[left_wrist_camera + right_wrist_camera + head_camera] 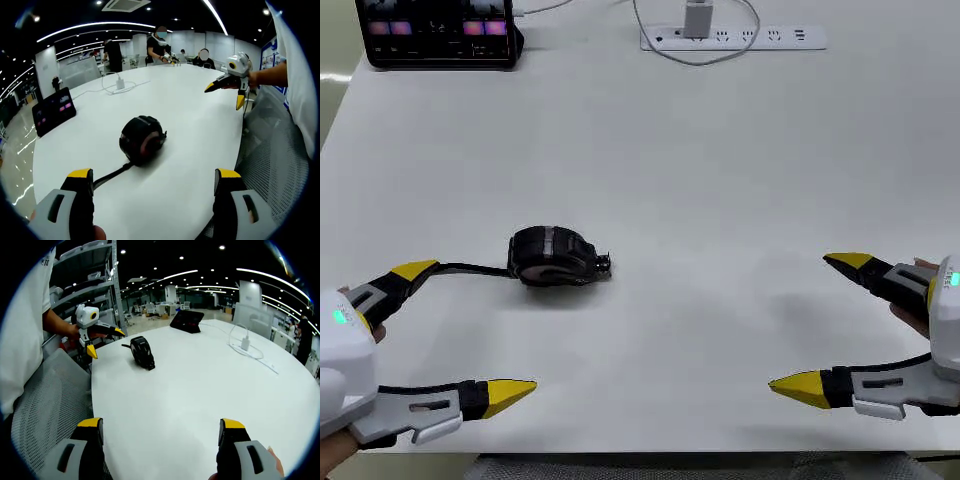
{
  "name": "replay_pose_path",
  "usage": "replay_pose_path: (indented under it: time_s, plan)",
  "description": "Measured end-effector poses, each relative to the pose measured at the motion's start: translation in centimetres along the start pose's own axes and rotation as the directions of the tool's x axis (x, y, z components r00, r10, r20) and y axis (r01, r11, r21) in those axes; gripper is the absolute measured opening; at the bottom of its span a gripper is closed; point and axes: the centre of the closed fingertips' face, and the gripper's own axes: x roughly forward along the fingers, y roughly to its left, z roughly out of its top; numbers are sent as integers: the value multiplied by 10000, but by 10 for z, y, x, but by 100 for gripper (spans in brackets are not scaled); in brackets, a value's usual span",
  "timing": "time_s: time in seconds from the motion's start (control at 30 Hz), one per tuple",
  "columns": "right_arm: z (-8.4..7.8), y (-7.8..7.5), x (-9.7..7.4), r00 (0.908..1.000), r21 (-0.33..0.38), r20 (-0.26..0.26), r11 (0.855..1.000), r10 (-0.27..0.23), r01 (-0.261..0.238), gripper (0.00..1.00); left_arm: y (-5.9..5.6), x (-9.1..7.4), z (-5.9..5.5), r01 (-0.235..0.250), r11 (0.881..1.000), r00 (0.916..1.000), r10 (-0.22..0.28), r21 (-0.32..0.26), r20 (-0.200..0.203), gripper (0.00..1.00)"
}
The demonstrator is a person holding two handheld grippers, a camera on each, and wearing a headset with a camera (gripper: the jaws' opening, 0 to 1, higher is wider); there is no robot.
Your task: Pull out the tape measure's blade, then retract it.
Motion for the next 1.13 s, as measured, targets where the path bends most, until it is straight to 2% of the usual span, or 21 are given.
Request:
replay_pose_path:
  time_s: [0.27,0.5,0.57,0.73,1.13]
  plan:
    - [2,4,0,9998,111,64,9997,207,-207,99,1,-1,0,-31,10000,10000,31,-11,10,99]
    - [0,3,0,9999,72,-29,9999,150,-150,99,-1,-1,1,95,9999,10000,-95,-136,7,99]
    - [0,3,-1,9999,73,-39,9999,149,-148,98,-1,-1,1,67,10000,10000,-67,-14,-8,99]
    - [1,2,-1,9999,80,3,9999,116,-116,97,-7,0,0,307,9995,9995,-308,-79,-83,97]
    - [0,2,-1,9999,98,-18,9998,146,-146,96,-4,-1,1,260,9996,9997,-260,-98,-31,99]
